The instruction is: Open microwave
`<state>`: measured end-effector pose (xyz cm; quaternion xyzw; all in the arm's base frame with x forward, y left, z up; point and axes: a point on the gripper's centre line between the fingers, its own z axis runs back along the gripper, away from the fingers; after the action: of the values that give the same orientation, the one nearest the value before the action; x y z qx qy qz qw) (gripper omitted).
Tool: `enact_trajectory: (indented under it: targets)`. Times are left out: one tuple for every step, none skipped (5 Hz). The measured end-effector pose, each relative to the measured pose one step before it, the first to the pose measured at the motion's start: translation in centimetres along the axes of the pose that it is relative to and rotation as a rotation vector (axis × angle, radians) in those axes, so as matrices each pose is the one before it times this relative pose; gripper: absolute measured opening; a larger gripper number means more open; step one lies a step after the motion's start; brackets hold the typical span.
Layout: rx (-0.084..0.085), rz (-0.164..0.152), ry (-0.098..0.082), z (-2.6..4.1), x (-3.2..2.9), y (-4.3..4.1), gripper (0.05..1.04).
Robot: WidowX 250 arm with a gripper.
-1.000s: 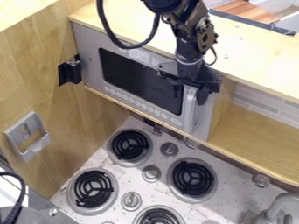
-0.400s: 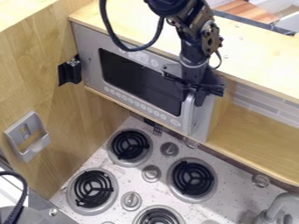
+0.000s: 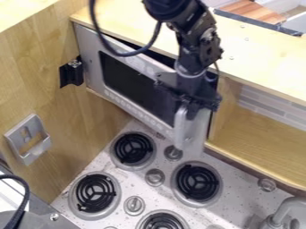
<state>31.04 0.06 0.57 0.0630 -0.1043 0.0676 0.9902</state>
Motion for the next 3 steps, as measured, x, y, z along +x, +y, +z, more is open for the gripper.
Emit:
enact_trajectory:
  targets:
    - [0.0215,-0.0002,0.0288,0.458,-2.003,0.848,0.402]
    - [-0.0129,0.1068,-0.0033,0.466,-0.123,0.738,0.736]
    - [-0.012,0.0242,0.0032,-0.07,0.075,0.263,0.976]
